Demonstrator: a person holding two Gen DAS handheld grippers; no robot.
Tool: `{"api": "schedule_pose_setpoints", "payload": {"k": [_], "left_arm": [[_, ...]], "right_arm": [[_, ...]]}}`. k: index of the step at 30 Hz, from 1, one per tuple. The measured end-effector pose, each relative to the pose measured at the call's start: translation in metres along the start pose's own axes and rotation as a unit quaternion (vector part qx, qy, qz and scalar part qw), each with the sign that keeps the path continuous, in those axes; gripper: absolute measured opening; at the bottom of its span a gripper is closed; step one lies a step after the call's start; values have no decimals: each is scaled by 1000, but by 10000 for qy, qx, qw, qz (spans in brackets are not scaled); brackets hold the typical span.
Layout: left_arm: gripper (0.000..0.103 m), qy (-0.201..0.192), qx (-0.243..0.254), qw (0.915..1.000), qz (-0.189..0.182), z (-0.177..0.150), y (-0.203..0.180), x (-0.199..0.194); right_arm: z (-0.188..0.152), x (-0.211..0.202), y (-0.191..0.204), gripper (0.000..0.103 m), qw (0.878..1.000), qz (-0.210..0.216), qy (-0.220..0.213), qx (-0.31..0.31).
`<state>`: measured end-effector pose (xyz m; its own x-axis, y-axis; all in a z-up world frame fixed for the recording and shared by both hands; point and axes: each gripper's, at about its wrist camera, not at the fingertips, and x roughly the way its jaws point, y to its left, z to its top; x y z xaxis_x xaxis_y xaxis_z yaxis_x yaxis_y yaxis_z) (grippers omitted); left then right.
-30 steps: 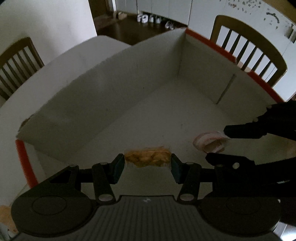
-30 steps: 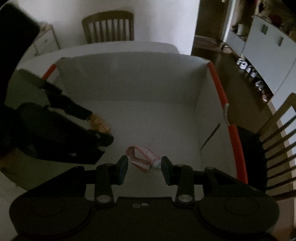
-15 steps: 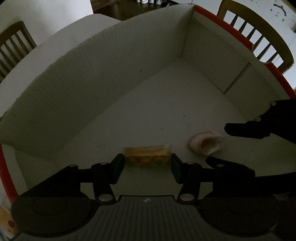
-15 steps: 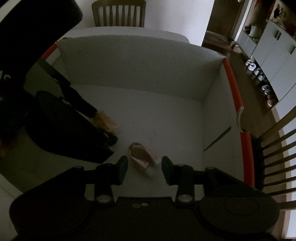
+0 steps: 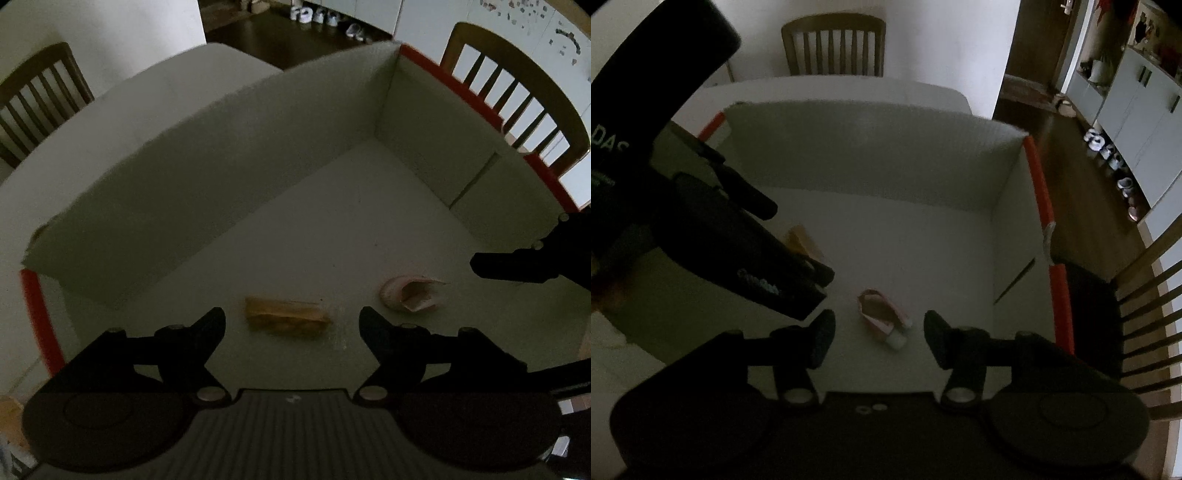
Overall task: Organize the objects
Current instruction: 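Lower and release the snack bar and pink wrapper into the box with both tools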
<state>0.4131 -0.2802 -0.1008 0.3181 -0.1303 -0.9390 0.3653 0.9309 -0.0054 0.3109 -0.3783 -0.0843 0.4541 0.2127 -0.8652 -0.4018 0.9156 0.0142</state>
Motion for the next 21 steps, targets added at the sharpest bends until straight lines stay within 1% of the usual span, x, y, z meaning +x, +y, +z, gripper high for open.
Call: {"api": "schedule_pose_setpoints", "payload": {"k": [1, 2, 3, 6, 11, 14, 18, 19, 21], "left_arm": [[79, -60, -12, 10000, 0, -1, -1, -3], [79, -120, -25, 9999, -3, -2, 0, -10], [79, -187, -45, 9998, 3, -4, 0, -16], [79, -408, -128, 9991, 0, -4, 1, -31], [79, -797, -288, 9964, -61, -21, 9, -62], [79, -1038, -394, 9937, -141, -35, 20, -92], [79, -1360, -533, 9889, -253, -53, 24, -116], [79, -1438, -541, 9877, -280, -58, 25, -123], [79, -1609, -526, 9853, -250, -69, 26, -134]], "right_arm": [[3, -4, 1, 55, 10000, 5, -31, -3], [3, -8, 1, 62, 10000, 9, -73, -3], [3, -11, 1, 65, 9999, -1, -125, 6], [3, -22, 3, 66, 9996, 69, -271, 23], [2, -43, 7, 67, 9988, 109, -470, 31], [1, -57, 9, 72, 9980, 125, -610, 94], [-4, -76, 16, 75, 9966, 176, -781, 174], [-6, -80, 23, 75, 9963, 175, -815, 196], [-8, -87, 29, 76, 9957, 191, -876, 239]]}}
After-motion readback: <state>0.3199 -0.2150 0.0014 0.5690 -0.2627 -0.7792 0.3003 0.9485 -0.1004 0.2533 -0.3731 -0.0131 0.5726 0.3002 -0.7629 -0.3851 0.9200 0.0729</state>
